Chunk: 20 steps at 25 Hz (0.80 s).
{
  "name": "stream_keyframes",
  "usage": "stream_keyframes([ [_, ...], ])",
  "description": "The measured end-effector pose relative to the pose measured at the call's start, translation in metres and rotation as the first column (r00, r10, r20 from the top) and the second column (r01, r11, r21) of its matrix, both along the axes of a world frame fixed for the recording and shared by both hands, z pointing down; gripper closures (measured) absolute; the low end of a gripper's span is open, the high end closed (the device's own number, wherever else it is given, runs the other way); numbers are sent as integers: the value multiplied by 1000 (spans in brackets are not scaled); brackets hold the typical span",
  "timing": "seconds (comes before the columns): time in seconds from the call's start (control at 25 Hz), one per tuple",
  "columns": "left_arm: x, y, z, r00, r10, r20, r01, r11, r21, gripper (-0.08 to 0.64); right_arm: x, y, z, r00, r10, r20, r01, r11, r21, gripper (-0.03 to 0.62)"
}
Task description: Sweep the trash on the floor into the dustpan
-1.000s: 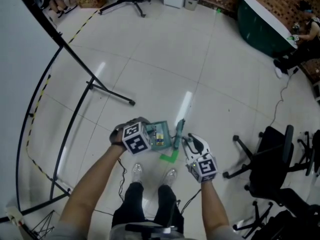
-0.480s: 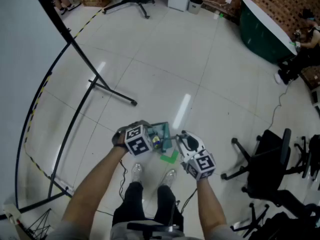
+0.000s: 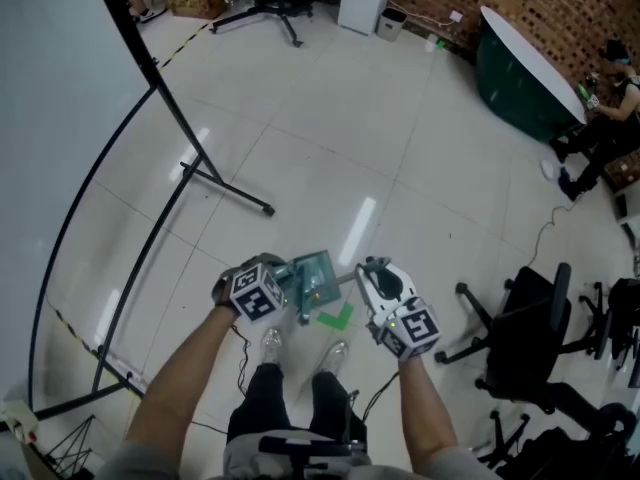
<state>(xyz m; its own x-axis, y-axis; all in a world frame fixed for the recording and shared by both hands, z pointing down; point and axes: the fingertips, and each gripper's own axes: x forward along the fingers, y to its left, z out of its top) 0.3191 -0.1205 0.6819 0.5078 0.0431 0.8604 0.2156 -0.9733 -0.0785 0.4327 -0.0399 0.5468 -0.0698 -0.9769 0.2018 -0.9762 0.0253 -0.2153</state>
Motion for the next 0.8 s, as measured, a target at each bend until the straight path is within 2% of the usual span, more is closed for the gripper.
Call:
stream_keyframes([
  [0.32, -53, -29, -2, 997, -79, -23, 79, 997, 11, 453, -27, -30, -38, 996, -60, -73, 63, 997, 50, 494],
  [0.6, -94, -62, 4, 990, -138, -35, 139, 990, 31, 453, -55, -61, -38, 989, -97, -113, 99, 995, 15, 494],
  [0.8, -117, -74, 20, 985, -165, -41, 166, 986, 5, 453, -75, -76, -39, 987, -108, -118, 110, 994, 17, 494],
])
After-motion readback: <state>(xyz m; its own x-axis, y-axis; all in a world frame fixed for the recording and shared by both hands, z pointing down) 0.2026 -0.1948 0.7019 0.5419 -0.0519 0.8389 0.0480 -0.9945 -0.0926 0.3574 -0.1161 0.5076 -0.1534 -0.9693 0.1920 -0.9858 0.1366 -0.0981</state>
